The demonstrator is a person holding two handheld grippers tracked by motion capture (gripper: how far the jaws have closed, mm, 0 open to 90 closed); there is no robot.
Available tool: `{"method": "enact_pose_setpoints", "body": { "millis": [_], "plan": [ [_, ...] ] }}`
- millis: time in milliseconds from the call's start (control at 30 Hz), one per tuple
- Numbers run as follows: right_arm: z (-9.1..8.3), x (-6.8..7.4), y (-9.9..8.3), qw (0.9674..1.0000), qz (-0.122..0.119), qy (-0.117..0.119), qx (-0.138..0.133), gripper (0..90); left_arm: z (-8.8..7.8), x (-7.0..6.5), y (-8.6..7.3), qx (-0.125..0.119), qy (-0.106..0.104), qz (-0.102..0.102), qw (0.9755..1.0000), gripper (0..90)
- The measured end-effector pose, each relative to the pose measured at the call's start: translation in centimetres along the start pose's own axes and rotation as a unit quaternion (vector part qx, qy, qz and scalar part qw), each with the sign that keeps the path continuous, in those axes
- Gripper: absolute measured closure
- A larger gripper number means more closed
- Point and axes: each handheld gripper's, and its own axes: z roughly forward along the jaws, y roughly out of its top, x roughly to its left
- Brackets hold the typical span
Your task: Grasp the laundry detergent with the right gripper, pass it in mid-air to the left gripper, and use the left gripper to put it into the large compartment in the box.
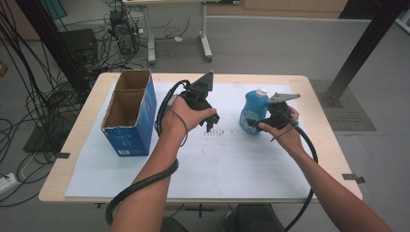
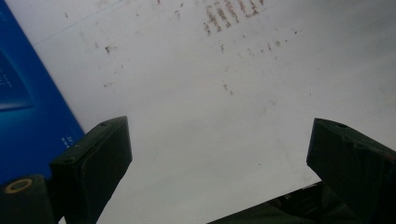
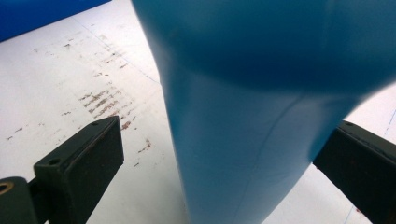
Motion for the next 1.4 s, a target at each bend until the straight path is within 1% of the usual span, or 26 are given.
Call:
{"method": "enact_pose_setpoints", "body": {
  "millis": [333, 533, 700, 900, 1100, 1400],
  "plan": [
    [-0.03, -0.03, -0.07, 1.0000, -0.001, -0.001, -0.003, 2.0, 0.04, 0.06, -0.07, -0.003, 0.001, -0.002, 1.0000, 7.1],
    [0.03, -0.02, -0.15, 1.0000, -0.002, 0.000, -0.003, 2.0, 0.00, 0.04, -0.05, -0.002, 0.002, -0.002, 1.0000, 7.1],
    [0.10, -0.03, -0.26, 1.0000, -0.002, 0.001, -0.003, 2.0, -0.09, 0.01, 0.02, 0.001, 0.001, 0.001, 1.0000, 7.1],
    [0.15, -0.04, -0.31, 1.0000, -0.001, 0.001, -0.005, 2.0, -0.05, -0.04, 0.03, -0.001, 0.001, -0.002, 1.0000, 7.1],
    [0.23, 0.02, -0.34, 1.0000, 0.001, 0.003, -0.007, 2.0, 0.00, -0.02, 0.03, 0.002, 0.001, 0.001, 1.0000, 7.1],
    [0.37, 0.05, -0.38, 1.0000, 0.001, 0.003, -0.007, 2.0, -0.01, 0.09, -0.04, 0.000, 0.001, -0.002, 1.0000, 7.1]
  ]
}}
